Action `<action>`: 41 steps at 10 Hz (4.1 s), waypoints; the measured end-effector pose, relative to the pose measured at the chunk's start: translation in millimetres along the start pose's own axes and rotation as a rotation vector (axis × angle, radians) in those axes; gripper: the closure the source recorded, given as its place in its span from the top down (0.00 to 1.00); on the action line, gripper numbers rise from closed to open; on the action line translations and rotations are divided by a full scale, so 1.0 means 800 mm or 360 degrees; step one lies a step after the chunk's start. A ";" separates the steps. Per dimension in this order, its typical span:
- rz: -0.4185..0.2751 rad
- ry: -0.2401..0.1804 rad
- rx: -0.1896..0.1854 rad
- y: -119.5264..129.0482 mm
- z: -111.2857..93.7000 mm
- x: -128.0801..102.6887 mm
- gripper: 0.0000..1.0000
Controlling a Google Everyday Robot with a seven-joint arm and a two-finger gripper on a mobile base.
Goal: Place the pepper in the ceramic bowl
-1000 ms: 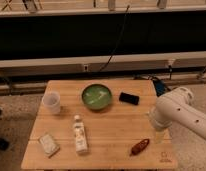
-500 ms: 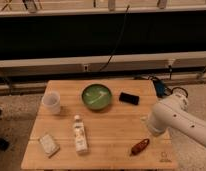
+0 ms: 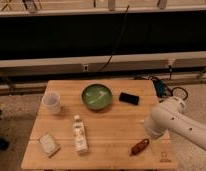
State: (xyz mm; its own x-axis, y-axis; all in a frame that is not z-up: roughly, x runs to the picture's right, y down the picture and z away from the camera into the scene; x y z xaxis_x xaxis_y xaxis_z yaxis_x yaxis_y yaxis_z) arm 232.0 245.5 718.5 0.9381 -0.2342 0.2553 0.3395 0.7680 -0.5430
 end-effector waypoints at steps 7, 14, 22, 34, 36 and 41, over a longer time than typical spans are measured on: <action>-0.0138 -0.0008 -0.0035 0.011 0.022 0.002 0.80; -0.0254 -0.0009 -0.0061 0.016 0.038 0.002 0.80; -0.0333 -0.0019 -0.0085 0.018 0.052 -0.001 0.80; -0.0400 -0.0038 -0.0117 0.019 0.068 -0.013 0.76; -0.0407 -0.0039 -0.0122 0.019 0.070 -0.014 0.69; -0.0410 -0.0039 -0.0130 0.019 0.073 -0.015 0.21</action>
State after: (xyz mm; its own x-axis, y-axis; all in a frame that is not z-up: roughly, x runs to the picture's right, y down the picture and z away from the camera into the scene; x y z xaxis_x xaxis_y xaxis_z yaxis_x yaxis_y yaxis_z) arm 222.0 294.5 753.7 0.8186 -0.4003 0.4120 0.5720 0.6342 -0.5202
